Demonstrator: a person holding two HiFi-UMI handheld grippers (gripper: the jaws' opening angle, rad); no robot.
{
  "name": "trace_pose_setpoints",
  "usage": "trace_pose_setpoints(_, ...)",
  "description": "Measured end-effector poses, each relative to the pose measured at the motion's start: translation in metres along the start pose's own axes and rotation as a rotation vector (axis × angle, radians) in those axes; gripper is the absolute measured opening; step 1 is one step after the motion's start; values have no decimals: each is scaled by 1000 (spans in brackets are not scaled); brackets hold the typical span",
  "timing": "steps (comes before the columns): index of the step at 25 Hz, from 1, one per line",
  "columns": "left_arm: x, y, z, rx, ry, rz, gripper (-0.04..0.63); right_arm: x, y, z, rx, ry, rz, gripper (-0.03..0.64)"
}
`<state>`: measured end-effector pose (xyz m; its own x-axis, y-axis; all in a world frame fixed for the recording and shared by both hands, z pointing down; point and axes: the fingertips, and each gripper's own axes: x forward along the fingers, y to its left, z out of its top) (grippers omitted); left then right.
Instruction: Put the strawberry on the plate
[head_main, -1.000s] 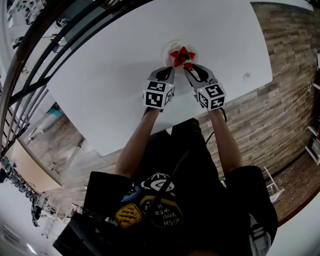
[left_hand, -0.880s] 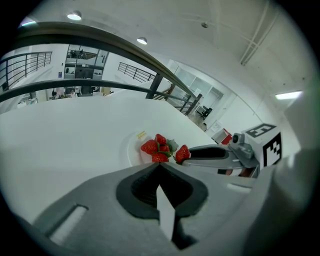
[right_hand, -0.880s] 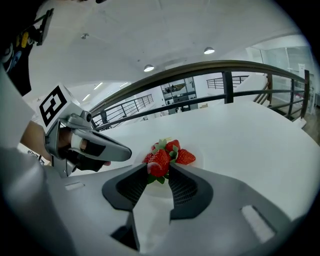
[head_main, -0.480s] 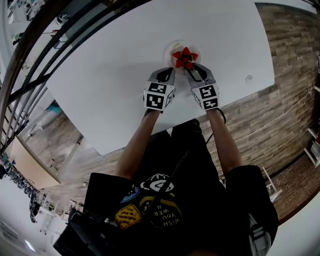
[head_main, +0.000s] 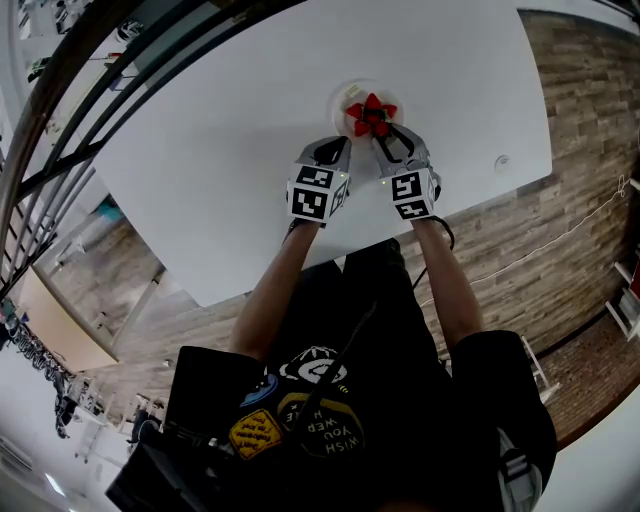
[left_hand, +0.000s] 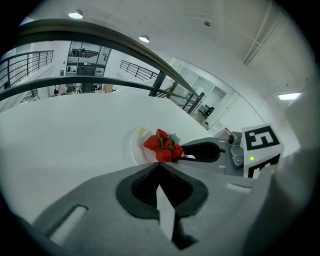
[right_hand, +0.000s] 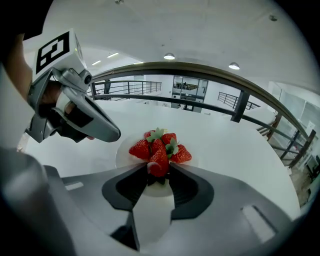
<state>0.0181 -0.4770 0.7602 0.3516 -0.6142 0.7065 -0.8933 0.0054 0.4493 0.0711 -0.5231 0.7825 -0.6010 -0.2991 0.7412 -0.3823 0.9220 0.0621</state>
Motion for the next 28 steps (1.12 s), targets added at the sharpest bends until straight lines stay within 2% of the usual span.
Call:
trace_pose_setpoints(7,-5,8,2,-2,-4,-1,0,8,9,8,29,7,49,166)
trace_pose_setpoints(20,-26,-6,13,13,-51,31,-1,-36,-2,18,71,-42,5,149)
trace_pose_setpoints(28,-44,-32,20,24,-75,58,0,-77,-6,17,86,-85,-3,58)
